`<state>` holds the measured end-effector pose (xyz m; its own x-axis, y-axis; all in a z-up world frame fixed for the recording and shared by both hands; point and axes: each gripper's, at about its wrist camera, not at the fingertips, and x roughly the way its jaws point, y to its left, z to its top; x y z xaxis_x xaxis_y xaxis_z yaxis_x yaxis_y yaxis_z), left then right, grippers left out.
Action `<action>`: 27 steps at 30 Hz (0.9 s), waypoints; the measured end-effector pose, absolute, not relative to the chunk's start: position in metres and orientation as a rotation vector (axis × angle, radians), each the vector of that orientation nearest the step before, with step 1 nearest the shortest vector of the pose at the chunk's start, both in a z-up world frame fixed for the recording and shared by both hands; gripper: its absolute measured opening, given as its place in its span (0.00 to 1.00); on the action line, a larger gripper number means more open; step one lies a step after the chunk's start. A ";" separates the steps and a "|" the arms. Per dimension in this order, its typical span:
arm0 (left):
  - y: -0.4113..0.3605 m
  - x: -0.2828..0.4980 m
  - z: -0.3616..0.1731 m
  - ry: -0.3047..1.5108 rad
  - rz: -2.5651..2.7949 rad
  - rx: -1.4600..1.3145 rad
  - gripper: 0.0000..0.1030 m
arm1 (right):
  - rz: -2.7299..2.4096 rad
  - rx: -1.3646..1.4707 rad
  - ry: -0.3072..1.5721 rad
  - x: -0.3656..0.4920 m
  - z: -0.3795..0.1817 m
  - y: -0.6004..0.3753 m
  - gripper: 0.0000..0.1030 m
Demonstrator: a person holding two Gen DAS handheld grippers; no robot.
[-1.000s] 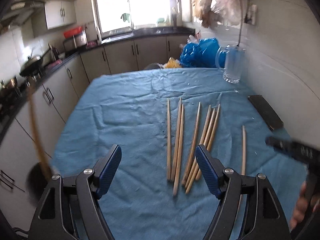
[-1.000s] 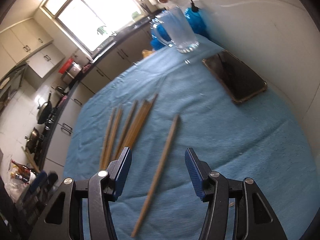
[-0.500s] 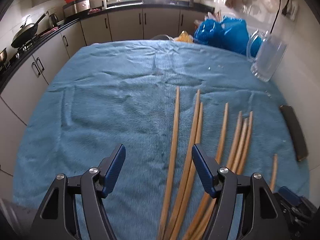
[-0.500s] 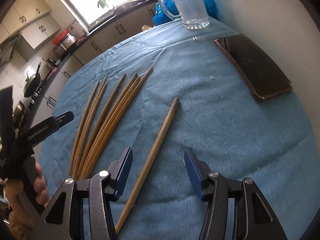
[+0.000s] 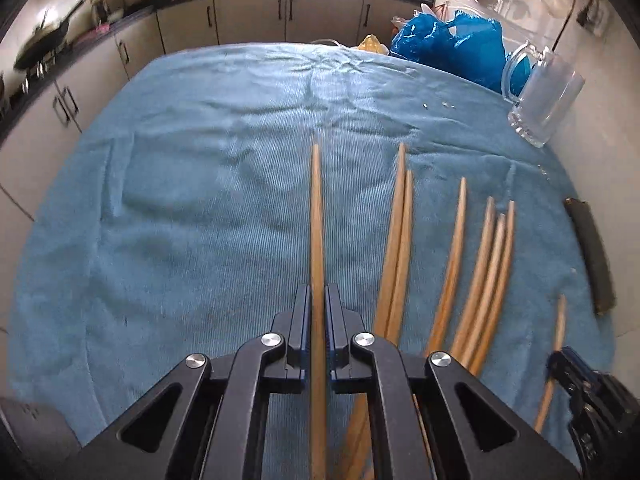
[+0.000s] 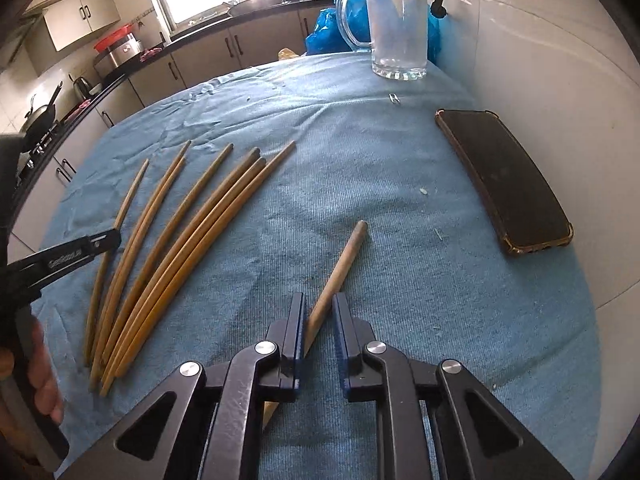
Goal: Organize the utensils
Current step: 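Lift both held chopsticks off the cloth and turn them upright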
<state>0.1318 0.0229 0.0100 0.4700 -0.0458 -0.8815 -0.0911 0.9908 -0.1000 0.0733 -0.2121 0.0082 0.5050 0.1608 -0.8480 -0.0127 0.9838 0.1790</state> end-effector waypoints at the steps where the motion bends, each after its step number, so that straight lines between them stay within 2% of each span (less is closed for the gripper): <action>1: 0.026 0.123 0.011 1.097 0.013 -0.169 0.06 | 0.112 0.160 1.043 0.071 0.008 -0.214 0.12; 5: 0.038 0.089 0.011 1.155 -0.027 -0.277 0.06 | 0.148 0.172 1.071 0.059 0.009 -0.218 0.10; 11: 0.040 0.027 0.013 1.198 -0.076 -0.296 0.06 | 0.220 0.182 1.150 0.032 0.011 -0.231 0.10; 19: 0.045 0.006 0.019 1.238 -0.087 -0.253 0.06 | 0.236 0.206 1.245 0.013 0.011 -0.241 0.11; 23: 0.048 0.006 0.019 1.241 -0.078 -0.242 0.06 | 0.239 0.189 1.279 0.016 0.012 -0.237 0.16; 27: 0.047 0.010 0.020 1.242 -0.055 -0.208 0.11 | 0.244 0.154 1.303 0.021 0.012 -0.230 0.25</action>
